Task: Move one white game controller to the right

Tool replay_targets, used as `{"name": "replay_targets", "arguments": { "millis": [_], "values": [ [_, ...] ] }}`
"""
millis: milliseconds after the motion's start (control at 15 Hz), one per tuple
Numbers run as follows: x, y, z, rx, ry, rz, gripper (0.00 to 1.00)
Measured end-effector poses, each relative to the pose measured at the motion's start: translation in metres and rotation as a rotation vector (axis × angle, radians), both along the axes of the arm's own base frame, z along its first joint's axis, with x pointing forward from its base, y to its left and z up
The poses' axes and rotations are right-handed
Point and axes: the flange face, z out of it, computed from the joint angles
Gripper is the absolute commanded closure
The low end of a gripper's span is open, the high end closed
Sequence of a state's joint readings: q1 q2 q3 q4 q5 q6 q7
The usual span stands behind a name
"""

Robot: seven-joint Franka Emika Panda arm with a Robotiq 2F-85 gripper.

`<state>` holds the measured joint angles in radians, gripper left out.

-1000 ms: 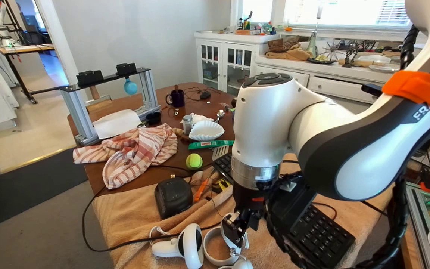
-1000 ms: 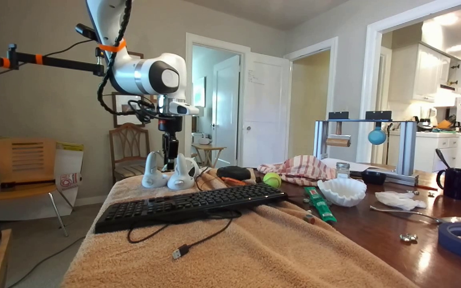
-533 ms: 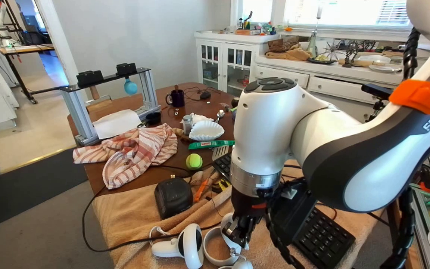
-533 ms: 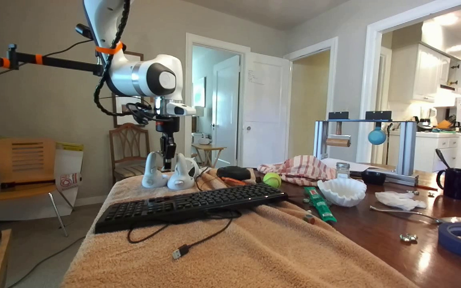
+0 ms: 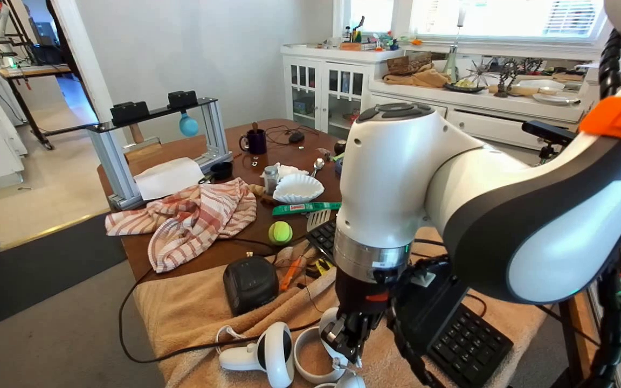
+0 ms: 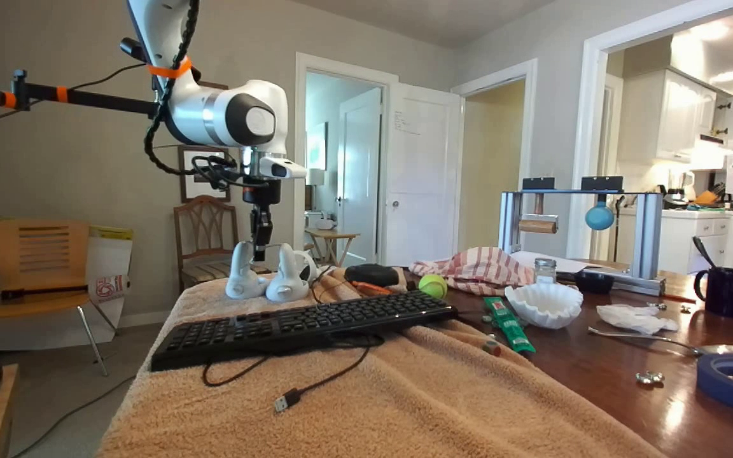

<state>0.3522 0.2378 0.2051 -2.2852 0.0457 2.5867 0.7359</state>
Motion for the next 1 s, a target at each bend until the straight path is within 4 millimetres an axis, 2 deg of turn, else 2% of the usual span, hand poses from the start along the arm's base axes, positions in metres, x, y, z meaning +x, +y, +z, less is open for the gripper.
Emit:
{"name": "replay_targets", "arguments": {
  "millis": [133,333,533,800,1000],
  "values": [
    [-0.004,0.001,0.025,0.033,-0.011,-0.023,0.98],
    [-0.007,-0.013,0.072,0.095,-0.044,-0.079,0.98],
    [-0.004,-0.046,0.111,0.144,-0.078,-0.167,0.98],
    [-0.004,-0.096,0.146,0.189,-0.131,-0.284,0.98],
    [-0.008,-0.126,0.167,0.213,-0.171,-0.345,0.98]
  ]
}}
